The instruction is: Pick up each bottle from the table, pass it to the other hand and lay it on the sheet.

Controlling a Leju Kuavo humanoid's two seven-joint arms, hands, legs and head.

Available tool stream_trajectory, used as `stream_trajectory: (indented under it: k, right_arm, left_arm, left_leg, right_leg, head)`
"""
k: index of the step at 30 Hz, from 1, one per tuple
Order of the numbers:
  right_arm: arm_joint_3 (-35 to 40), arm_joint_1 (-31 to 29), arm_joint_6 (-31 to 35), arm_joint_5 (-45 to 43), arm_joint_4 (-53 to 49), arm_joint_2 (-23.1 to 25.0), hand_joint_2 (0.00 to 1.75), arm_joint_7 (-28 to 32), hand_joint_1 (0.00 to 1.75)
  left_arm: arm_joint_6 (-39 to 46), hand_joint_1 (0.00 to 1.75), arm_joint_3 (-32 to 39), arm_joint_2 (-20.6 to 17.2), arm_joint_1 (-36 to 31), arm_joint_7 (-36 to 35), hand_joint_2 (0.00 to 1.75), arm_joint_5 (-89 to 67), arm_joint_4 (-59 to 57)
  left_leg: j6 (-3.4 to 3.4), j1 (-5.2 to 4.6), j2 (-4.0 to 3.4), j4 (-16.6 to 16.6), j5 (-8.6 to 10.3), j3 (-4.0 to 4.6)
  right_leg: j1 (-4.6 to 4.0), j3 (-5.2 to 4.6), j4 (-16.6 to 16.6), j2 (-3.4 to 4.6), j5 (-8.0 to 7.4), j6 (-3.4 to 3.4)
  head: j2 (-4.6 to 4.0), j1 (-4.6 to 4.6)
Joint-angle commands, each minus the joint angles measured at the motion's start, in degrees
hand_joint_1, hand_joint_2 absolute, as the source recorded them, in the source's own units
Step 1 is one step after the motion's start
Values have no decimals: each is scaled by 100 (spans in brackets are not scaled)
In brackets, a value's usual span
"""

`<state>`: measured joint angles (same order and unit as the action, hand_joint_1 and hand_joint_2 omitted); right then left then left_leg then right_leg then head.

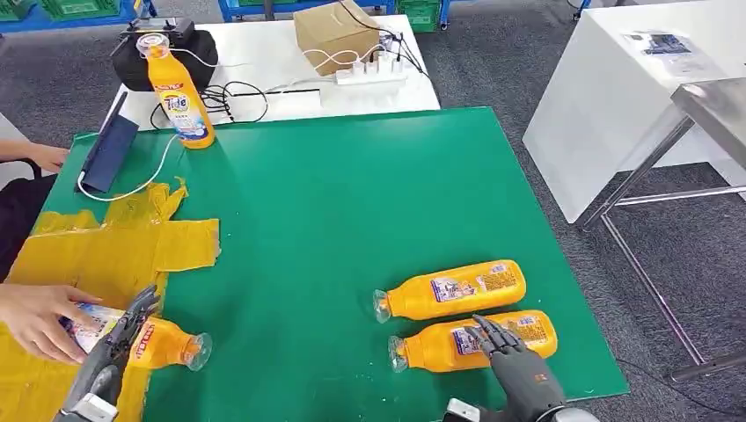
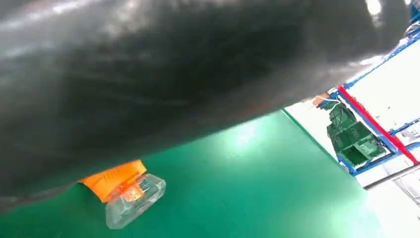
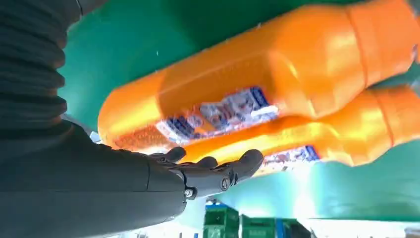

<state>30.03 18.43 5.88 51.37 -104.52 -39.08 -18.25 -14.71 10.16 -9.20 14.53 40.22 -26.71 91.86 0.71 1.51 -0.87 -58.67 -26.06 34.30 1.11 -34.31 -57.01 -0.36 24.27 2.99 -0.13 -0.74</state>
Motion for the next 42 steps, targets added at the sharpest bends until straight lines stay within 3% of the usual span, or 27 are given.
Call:
stream_trajectory:
  k: [1,6,12,17,20,23,24,25,27,28,30,32,34,38,40,42]
  right_arm:
    - [-585,-233,-289,213,461,615,175,303,0]
    - [-816,-350,-447,278,515,706,175,511,0]
    - [-965,-560,-1020,406,889,776,175,671,0]
    - [-816,-856,-1659,266,1965,642,175,545,0]
    - [-807,-874,-1585,244,2106,642,175,629,0]
    - [-505,-914,-2108,248,2593,294,175,520,0]
    - [-444,-721,-2185,-33,2619,46,175,553,10]
    - [-287,-568,-2229,-119,2607,-185,175,546,126]
    - [-150,-445,-2026,-272,2633,-324,175,498,126]
    - [-150,-445,-2026,-272,2633,-324,175,498,126]
    - [60,-483,-2112,-325,2628,-356,175,335,166]
    - [437,-476,-1957,-448,2919,-252,175,108,175]
    - [784,-690,-1644,-575,3355,-14,175,24,175]
    - [609,-1103,-1283,-1284,3590,407,175,328,175]
    - [86,-1403,-1374,-2246,3616,717,175,1113,175]
    - [57,-1504,-1493,-2257,3613,729,175,1095,175]
  left_arm:
    - [-33,0,159,221,-12,-22,0,-19,-40]
    - [-48,0,221,195,-36,-22,0,-9,-120]
    - [-1,0,117,136,-210,-22,0,-39,-264]
    - [-2,0,-153,160,-828,-22,0,-130,-861]
    - [6,0,-182,166,-914,-22,0,-147,-948]
    - [-31,0,-489,128,-1365,-22,0,-121,-1301]
    - [17,0,-624,118,-1634,-22,0,-108,-1584]
    - [27,0,-761,92,-1792,-22,0,-70,-1719]
    - [108,0,-864,91,-1983,-22,0,-53,-1946]
    - [108,0,-864,91,-1983,-22,0,-53,-1946]
    - [94,0,-956,44,-1961,-22,0,33,-1907]
    - [93,0,-1117,31,-2072,-22,0,109,-1995]
    - [134,0,-1145,62,-2171,-22,0,92,-2124]
    - [188,0,-977,-24,-1885,-23,0,135,-1850]
    - [106,0,-759,-147,-1443,-22,0,321,-1449]
    - [83,0,-730,-196,-1321,-22,0,376,-1325]
  left_leg:
    - [-8,3,0,10,0,-15]
    - [-21,1,-2,29,-4,-50]
    - [-9,3,5,12,2,-17]
    - [-9,0,16,17,8,-20]
    - [-13,-2,25,24,12,-29]
    - [-12,-1,16,17,8,-26]
    - [-11,1,25,15,10,-22]
    - [-16,-2,43,19,14,-29]
    - [-19,1,72,16,14,-48]
    - [-16,1,64,8,5,-50]
    - [-29,2,70,16,3,-62]
    - [-28,8,40,9,-12,-88]
    - [-39,11,66,26,-7,-111]
    - [-48,36,45,36,-10,-146]
    - [-35,73,-12,24,-47,-182]
    - [-35,78,-77,31,-62,-212]
  right_leg:
    - [-5,13,12,6,-3,-10]
    - [-5,43,28,16,-3,-24]
    - [-5,18,14,2,-4,-11]
    - [-2,21,18,-10,-5,-8]
    - [0,31,25,-18,-6,-10]
    - [-1,31,19,-9,-5,-8]
    - [-3,29,18,-20,-5,-6]
    - [-1,38,22,-36,-4,-8]
    - [-4,48,27,-65,4,-8]
    - [-4,0,21,-58,6,-6]
    - [-5,19,35,-70,11,0]
    - [-11,49,38,-48,17,7]
    - [-17,84,66,-68,14,2]
    - [-41,127,118,-47,3,4]
    - [-71,161,140,7,10,-16]
    - [-80,184,155,62,-1,-25]
  head:
    - [0,0]
    - [0,2]
    - [0,2]
    - [0,2]
    - [0,2]
    - [0,2]
    - [0,2]
    - [0,4]
    - [0,4]
    - [0,4]
    - [0,2]
    - [0,2]
    - [0,2]
    - [0,2]
    - [0,0]
    - [0,0]
